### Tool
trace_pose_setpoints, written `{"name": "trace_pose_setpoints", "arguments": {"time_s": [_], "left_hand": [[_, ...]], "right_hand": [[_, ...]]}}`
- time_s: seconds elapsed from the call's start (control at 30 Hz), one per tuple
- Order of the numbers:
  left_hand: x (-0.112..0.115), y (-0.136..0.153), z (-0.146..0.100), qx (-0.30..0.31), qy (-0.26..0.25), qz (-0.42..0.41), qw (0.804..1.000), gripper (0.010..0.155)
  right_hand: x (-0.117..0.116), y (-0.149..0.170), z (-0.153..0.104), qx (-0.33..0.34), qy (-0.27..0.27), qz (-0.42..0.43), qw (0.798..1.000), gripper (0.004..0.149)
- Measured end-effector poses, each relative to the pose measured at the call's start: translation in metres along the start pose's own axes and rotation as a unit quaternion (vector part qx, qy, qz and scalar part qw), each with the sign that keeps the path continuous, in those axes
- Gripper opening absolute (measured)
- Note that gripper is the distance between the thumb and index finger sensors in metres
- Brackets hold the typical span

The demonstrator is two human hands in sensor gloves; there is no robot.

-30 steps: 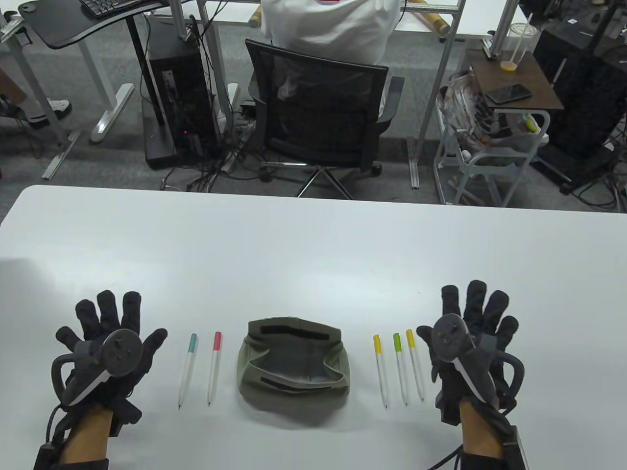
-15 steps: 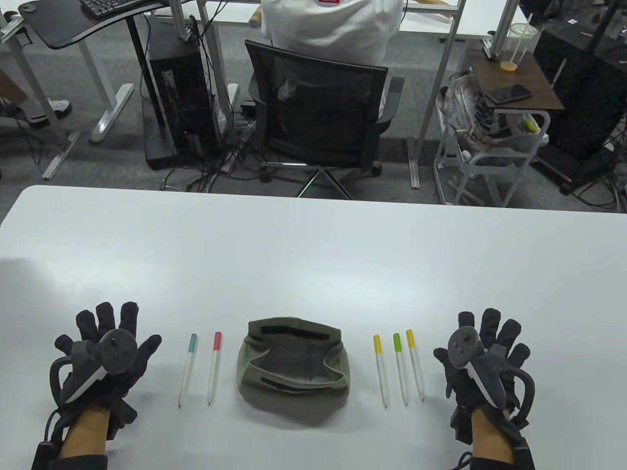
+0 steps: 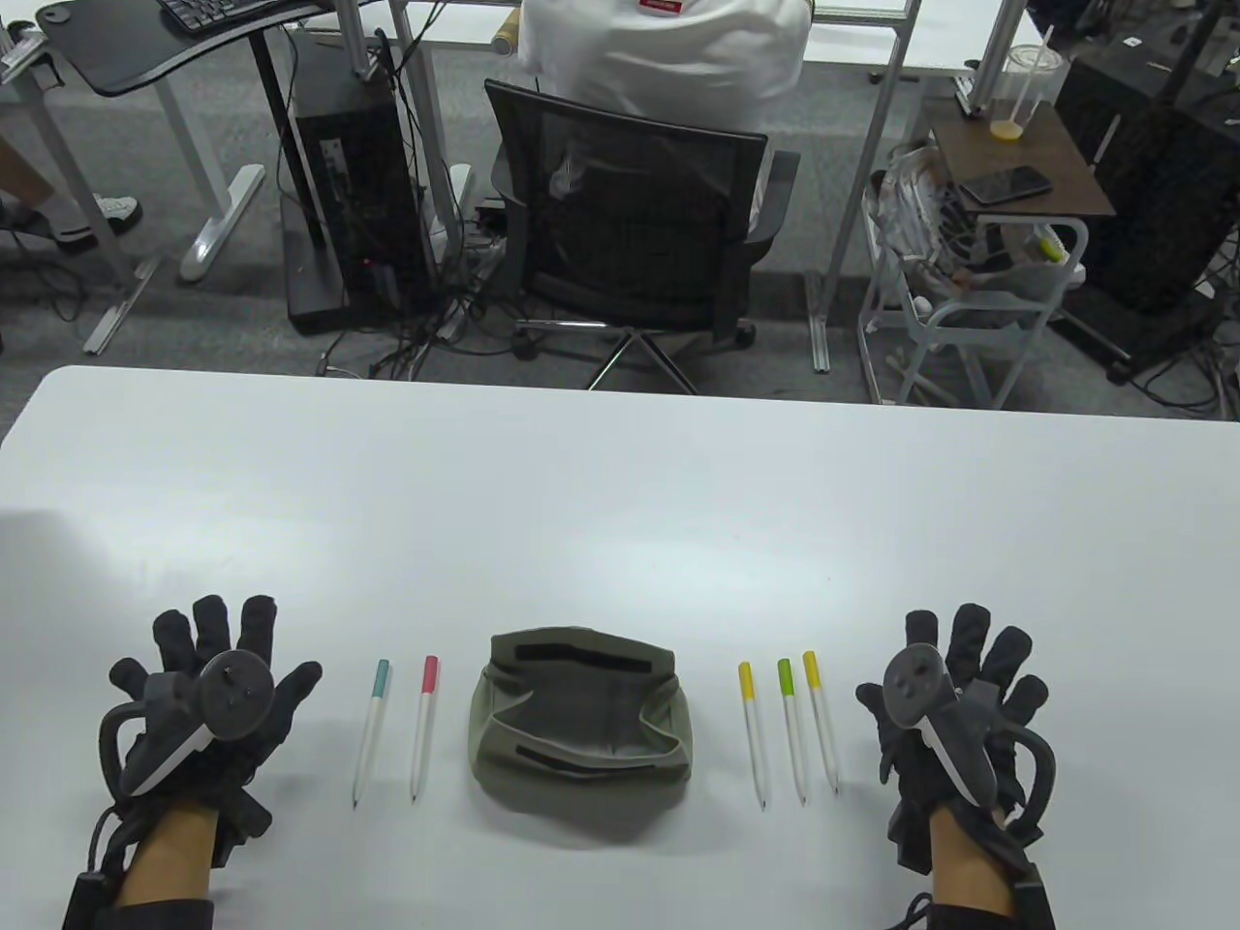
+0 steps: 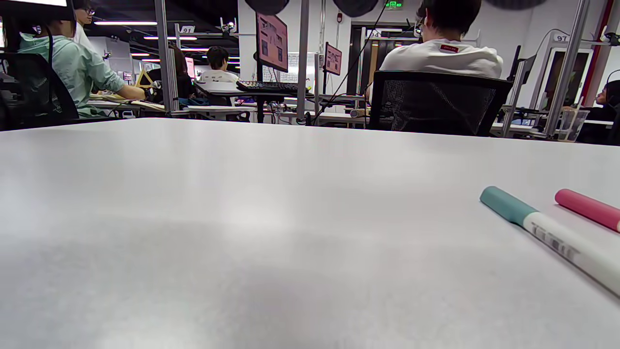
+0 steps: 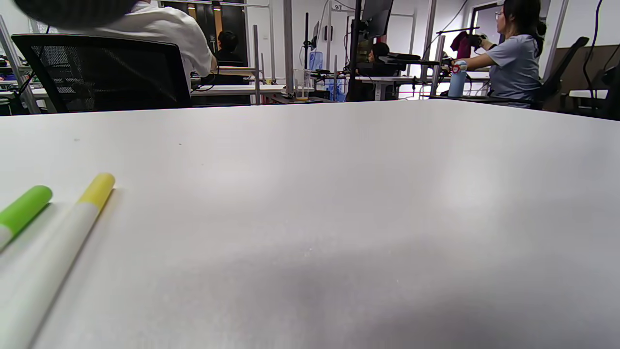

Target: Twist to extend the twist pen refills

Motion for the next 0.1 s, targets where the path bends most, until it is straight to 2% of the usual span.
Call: {"name": "trace_pose_setpoints", "arguments": {"time_s": [0.1], "left_hand": [[0.0030,-0.0001,-0.0001,-0.001,0.006,0.006,1.000,0.087]], "right_hand": [[0.0004,-0.0019,-0.0010,0.005,0.003,-0.002,1.000,0.085]]}}
Point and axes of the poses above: the tracker on the back of each hand, its own y axis roughly to the little-finger side, its own z axis roughly from the wrist to the fingertips, x = y × z, the point moved 3 cm from there along z, roughly from the wrist to the fingertips, and after that the axes turned 15 degrees about -x, right-handed, at the moved point
